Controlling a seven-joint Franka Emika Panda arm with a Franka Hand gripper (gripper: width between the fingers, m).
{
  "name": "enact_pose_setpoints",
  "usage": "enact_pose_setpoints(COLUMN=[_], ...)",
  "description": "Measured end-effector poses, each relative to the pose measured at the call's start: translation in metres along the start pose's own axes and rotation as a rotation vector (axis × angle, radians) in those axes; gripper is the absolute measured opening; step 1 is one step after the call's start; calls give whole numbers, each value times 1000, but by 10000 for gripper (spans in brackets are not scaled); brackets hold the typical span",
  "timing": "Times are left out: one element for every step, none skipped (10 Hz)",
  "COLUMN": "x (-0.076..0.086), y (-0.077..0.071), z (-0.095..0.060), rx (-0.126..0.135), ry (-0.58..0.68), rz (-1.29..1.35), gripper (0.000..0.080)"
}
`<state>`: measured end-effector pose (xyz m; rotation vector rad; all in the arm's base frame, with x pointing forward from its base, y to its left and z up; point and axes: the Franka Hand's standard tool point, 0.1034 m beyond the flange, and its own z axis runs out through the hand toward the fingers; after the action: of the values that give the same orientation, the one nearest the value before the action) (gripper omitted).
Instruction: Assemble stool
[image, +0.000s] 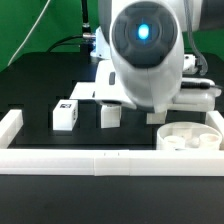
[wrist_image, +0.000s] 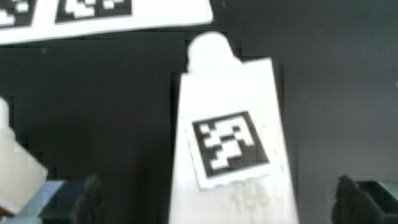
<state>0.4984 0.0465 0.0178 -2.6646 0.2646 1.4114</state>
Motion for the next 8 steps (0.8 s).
enact_pose_setpoints(x=[0, 2, 1, 1, 0, 0, 0, 0], y=[1, 0, -2, -5, -6, -6, -6, -6], z=[4, 3, 4, 6, 7, 7, 7, 7], rx=[-5, -6, -8, -14, -16, -17, -17, -17], ry=[-45, -32, -30, -34, -37, -37, -37, -37], rz=[-1, 0, -2, -4, -6, -7, -7, -8], gripper=[649, 649, 649, 649, 535, 393, 393, 325])
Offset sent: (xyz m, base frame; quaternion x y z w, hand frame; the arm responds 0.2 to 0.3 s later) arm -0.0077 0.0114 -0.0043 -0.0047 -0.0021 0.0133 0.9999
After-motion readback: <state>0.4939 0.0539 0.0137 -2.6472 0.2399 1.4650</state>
